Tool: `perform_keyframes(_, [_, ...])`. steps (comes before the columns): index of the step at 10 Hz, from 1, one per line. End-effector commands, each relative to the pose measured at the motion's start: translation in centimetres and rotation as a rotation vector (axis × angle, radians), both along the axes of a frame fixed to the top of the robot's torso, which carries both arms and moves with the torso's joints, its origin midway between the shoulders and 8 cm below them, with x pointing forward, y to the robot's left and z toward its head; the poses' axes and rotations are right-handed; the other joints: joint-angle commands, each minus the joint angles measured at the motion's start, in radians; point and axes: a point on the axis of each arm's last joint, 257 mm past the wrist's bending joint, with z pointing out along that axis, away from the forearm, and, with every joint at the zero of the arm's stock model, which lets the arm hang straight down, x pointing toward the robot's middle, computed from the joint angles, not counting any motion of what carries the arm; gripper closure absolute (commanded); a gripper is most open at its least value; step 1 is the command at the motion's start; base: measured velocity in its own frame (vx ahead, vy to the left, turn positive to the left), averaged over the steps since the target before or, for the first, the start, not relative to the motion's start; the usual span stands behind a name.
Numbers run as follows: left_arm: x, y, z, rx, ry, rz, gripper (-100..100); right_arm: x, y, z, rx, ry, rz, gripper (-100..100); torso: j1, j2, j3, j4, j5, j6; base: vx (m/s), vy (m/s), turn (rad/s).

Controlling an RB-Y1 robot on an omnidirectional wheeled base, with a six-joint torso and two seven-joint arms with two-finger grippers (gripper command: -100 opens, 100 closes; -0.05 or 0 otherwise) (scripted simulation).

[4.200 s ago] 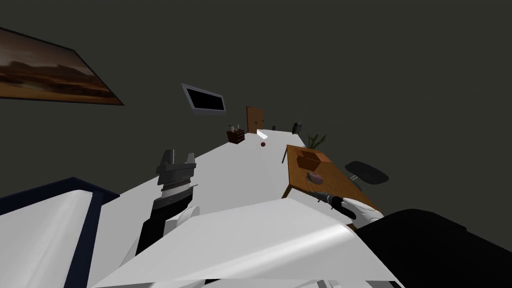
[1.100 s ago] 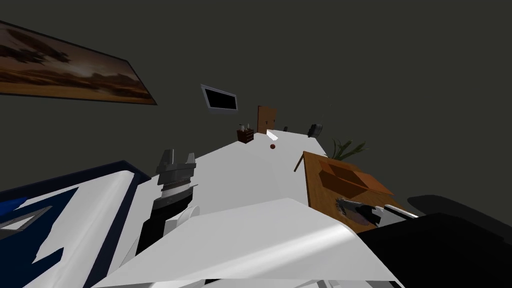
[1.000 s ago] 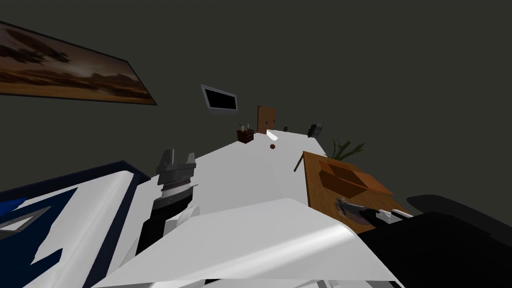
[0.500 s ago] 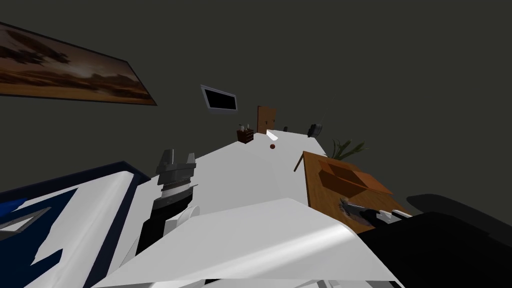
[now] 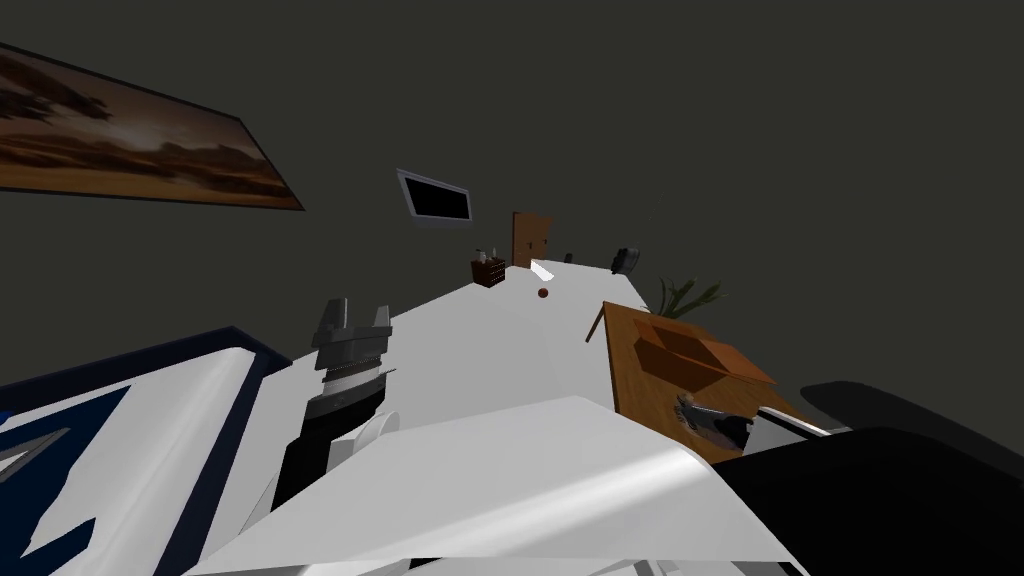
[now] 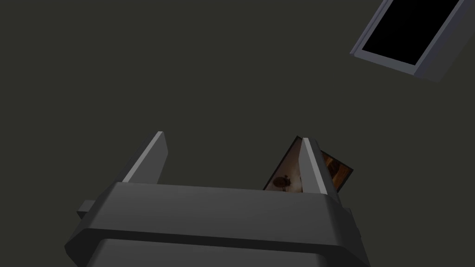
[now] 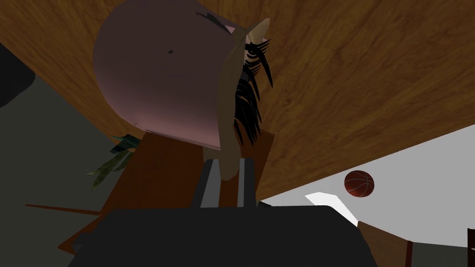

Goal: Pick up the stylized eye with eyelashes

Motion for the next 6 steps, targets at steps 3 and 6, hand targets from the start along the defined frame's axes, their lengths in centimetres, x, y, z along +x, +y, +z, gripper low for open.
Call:
perform_keyframes(3, [0.0, 0.0, 0.0, 0.000, 0.000, 0.000, 0, -3.0, -2.5, 1.9, -0.047, 0.022, -0.072, 100, 0.000, 0.001, 0.001, 0.000, 0.003, 0.003, 0.001, 0.004, 0.025])
perform_keyframes(6, [0.0, 0.0, 0.0, 0.000, 0.000, 0.000, 0, -0.9, 0.0, -0.2, 0.000, 0.014, 0.005, 100, 0.001, 0.003, 0.002, 0.000, 0.003, 0.003, -0.004, -0.005, -0.027])
